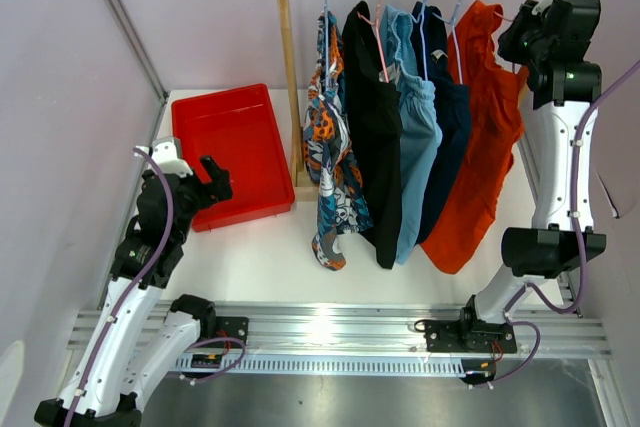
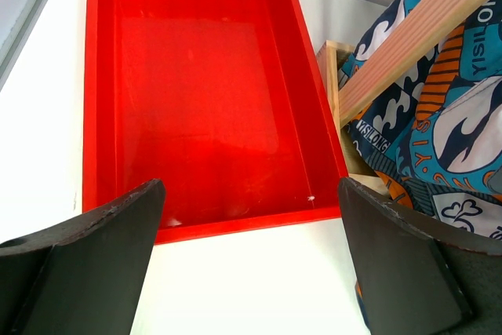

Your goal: Remove the shorts from the hanger

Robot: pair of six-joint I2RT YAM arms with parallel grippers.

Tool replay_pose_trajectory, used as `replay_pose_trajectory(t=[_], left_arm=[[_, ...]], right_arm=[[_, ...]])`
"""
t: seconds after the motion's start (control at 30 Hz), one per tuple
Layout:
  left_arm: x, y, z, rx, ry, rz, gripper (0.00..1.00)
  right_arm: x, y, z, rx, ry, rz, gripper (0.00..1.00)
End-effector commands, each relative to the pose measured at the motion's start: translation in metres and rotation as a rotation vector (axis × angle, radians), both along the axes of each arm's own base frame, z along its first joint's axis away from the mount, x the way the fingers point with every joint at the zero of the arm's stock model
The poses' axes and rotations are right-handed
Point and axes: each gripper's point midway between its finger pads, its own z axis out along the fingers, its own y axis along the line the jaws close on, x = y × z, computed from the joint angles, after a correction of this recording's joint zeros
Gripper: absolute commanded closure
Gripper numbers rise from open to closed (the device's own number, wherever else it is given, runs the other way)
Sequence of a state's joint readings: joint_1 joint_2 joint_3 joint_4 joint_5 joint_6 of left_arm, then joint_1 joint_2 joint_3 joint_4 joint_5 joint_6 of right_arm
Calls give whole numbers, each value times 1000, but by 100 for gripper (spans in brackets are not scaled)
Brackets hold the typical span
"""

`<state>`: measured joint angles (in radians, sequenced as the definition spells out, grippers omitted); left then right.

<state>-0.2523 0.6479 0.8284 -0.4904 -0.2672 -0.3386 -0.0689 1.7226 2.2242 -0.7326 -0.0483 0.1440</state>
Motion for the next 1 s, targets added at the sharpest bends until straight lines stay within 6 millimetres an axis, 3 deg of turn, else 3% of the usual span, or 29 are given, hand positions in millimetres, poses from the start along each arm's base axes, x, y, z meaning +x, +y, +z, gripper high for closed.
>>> replay_pose_trajectory(t=[0.0, 0.07, 0.2, 0.27, 0.37, 0.4, 0.43, 0.5, 0.53, 0.57, 0.6, 0.67, 0.7, 0.77, 0.8, 0.9, 0.93, 0.97], left_arm=[[0, 0, 8, 16, -16, -9, 2], [0, 0, 7, 16, -13, -9, 2], [1, -3, 7, 17, -13, -31, 2], [0, -15, 13, 11, -30, -102, 2], [-4, -41, 36, 7, -88, -218, 1], [-8, -44, 61, 3, -134, -232, 1], [-8, -49, 67, 10, -136, -246, 1], [-21, -64, 114, 3, -218, -320, 1], [-22, -73, 121, 1, -222, -354, 1], [-31, -91, 131, -10, -238, -445, 1], [-42, -97, 167, -45, -312, -485, 1], [-52, -124, 183, -75, -332, -600, 1], [-64, -134, 211, -103, -397, -668, 1], [-69, -157, 222, -93, -412, -773, 1], [-72, -171, 241, -96, -435, -840, 1], [-84, -217, 254, -92, -451, -1023, 1], [-95, -233, 255, -105, -457, -1097, 1], [-119, -256, 255, -134, -461, -1197, 1]], right_arm=[[-11, 5, 33, 11, -84, 21, 85], [-15, 5, 35, 12, -90, 21, 100], [-28, 13, 43, 26, -111, 57, 100], [-42, 20, 55, 42, -140, 70, 100], [-72, 26, 80, 50, -201, 64, 100], [-81, 29, 87, 52, -219, 68, 100], [-90, 31, 92, 58, -232, 74, 100], [-117, 34, 111, 64, -280, 80, 100], [-126, 35, 112, 71, -278, 82, 100], [-135, 37, 117, 87, -291, 84, 100], [-149, 40, 120, 95, -306, 93, 100], [-162, 43, 123, 119, -324, 102, 100], [-169, 44, 119, 119, -324, 107, 100], [-172, 45, 115, 121, -322, 109, 100], [-174, 47, 114, 127, -318, 117, 100], [-178, 53, 104, 165, -281, 133, 100], [-182, 52, 98, 174, -274, 125, 100], [-183, 48, 96, 186, -274, 93, 100]])
